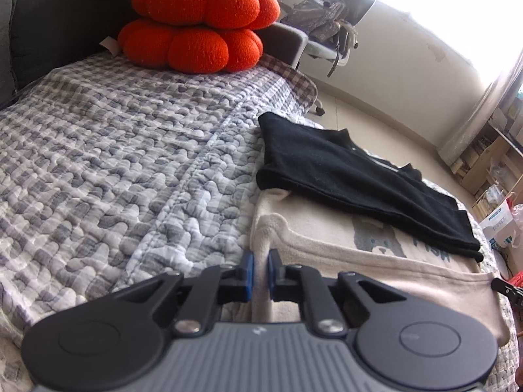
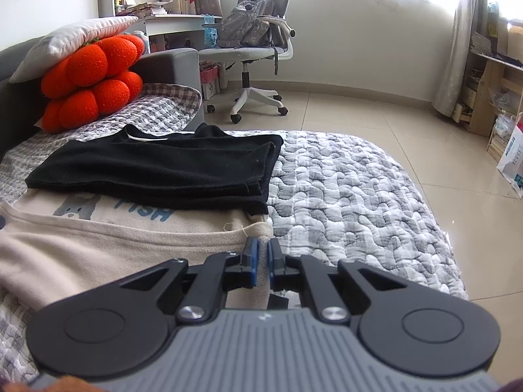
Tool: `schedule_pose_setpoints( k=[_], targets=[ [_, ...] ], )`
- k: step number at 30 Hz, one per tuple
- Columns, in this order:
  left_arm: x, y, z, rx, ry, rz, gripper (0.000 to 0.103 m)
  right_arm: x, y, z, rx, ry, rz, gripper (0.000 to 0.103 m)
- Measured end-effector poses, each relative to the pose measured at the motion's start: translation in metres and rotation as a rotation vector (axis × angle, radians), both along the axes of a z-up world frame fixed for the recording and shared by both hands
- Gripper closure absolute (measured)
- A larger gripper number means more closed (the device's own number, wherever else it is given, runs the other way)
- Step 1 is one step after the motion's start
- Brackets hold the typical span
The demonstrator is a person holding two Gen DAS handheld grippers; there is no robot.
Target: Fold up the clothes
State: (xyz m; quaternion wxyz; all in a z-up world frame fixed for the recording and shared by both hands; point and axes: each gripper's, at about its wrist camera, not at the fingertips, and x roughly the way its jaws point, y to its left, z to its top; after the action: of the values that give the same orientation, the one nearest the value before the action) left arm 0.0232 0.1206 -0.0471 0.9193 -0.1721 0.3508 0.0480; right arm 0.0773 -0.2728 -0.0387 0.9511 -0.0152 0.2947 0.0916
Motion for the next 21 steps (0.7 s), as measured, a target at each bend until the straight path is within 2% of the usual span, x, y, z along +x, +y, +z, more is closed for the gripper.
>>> schedule_pose_setpoints(
  k=[8,13,16,19,21],
  targets=[
    [0.001,0.004,-0.004,-0.019,0.011,0.010,0.094,0.001,0.001,0.000,-0.014,-0.003,0.007,0.096],
    [0.007,0.003,-0.008,-0.009,0.038,0.013,0.089,0.005,0.003,-0.005,-0.034,0.013,0.002,0.096],
    [0.005,0.008,-0.007,-0.023,0.042,0.022,0.080,0.005,0.002,-0.006,-0.033,0.021,-0.004,0.096],
    [0.000,0.012,-0.001,-0.013,0.033,0.045,0.065,0.003,0.001,-0.003,-0.032,0.013,-0.009,0.096],
    [-0.004,0.016,0.003,-0.012,0.016,0.058,0.060,0.001,-0.001,-0.001,-0.031,0.007,-0.018,0.096]
  ],
)
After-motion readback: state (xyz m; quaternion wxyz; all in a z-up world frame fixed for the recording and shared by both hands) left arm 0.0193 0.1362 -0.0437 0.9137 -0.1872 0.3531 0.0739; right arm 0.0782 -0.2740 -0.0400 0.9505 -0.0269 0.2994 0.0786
